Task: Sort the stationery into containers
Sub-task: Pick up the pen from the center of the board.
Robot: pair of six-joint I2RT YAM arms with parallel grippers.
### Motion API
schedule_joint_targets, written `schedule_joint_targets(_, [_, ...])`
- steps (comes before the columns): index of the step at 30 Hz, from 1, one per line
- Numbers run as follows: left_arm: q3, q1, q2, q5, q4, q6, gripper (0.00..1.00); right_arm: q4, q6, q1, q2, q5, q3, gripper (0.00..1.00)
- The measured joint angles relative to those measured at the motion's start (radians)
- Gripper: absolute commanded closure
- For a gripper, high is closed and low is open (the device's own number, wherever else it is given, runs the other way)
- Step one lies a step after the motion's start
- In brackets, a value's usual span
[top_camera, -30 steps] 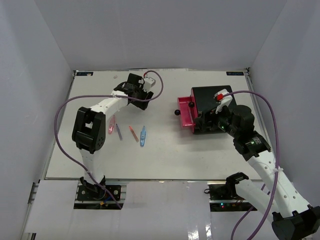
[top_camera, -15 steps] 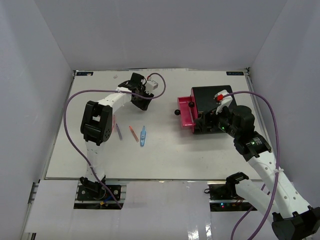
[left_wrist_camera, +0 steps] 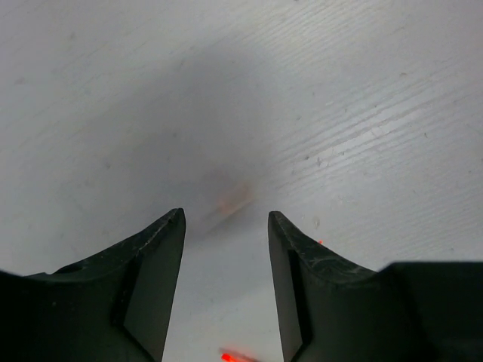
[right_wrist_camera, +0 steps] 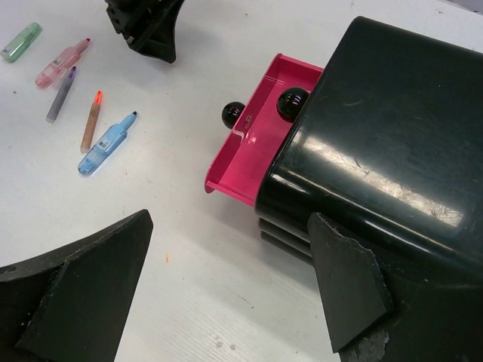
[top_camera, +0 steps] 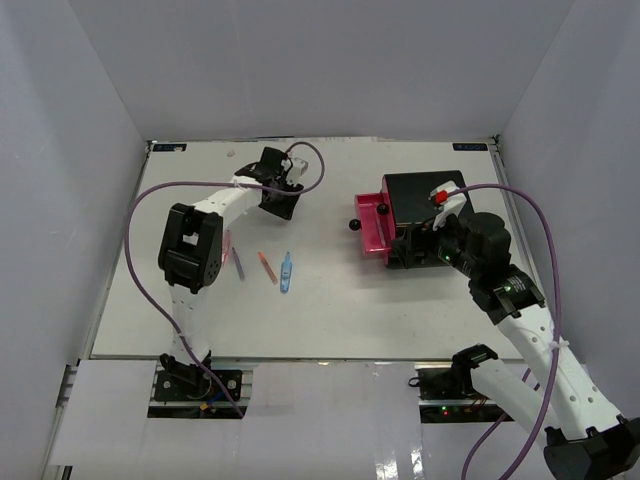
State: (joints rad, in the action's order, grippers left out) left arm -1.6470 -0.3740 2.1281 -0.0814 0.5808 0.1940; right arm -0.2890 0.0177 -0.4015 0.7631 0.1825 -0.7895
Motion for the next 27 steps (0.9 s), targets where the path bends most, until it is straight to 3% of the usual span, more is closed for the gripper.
schedule_joint_targets(5, [0.139,0.0,-0.205,0.105,-0.013,-0.231,0.31,-0.001,0.0,0.0,-0.012,0.0,0.0,0.1])
schedule_joint_targets(10, [0.312,0.0,-0.51,0.172,-0.008,-0.52,0.27,0.0,0.0,-0.001,-0.02,0.0,0.0,0.1])
schedule_joint_targets(14, [0.472,0.001,-0.654,0.18,-0.005,-0.726,0.27,-0.001,0.0,-0.003,-0.025,0.0,0.0,0.1])
schedule_joint_targets(20, [0.659,0.0,-0.659,0.187,0.048,-0.903,0.38,0.0,0.0,-0.005,-0.055,0.0,0.003,0.1])
schedule_joint_targets(27, [0.672,-0.003,-0.615,0.203,0.039,-0.978,0.47,0.001,0.0,-0.005,-0.065,0.0,0.025,0.1])
